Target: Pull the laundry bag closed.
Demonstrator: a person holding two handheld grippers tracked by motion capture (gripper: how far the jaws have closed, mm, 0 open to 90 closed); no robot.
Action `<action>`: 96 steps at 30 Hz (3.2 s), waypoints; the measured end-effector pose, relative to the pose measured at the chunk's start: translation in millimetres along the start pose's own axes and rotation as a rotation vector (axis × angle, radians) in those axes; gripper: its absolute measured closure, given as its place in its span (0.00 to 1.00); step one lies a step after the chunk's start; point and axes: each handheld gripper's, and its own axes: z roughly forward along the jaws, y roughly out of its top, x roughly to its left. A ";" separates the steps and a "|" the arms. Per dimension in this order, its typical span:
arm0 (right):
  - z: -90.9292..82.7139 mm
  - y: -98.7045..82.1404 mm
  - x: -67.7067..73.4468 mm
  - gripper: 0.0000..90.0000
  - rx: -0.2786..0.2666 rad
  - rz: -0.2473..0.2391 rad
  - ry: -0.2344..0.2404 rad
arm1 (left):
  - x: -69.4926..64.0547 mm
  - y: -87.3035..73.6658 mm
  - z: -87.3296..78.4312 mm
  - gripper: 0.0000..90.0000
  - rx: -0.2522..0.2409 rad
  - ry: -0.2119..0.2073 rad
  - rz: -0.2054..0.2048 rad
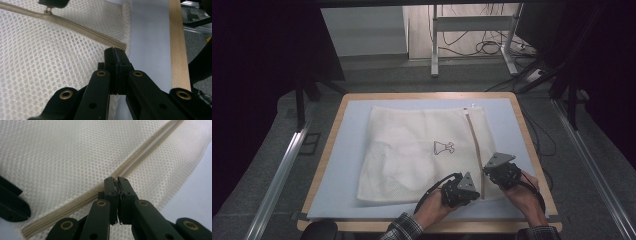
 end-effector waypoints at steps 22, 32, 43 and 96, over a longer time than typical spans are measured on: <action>11.5 12.1 -14.6 0.96 0.003 -0.012 -0.049 | -1.1 -0.3 0.2 1.00 -0.003 0.005 -0.002; 15.8 17.0 -22.2 0.96 -0.003 -0.013 -0.053 | -0.6 -0.1 -0.5 1.00 0.006 0.006 0.007; 23.1 23.0 -28.0 0.96 0.000 -0.018 -0.059 | -0.3 -0.1 -0.4 1.00 0.005 0.006 0.008; 57.2 53.8 -66.6 0.96 0.000 -0.043 -0.117 | -1.3 0.0 -0.1 1.00 0.003 0.007 0.006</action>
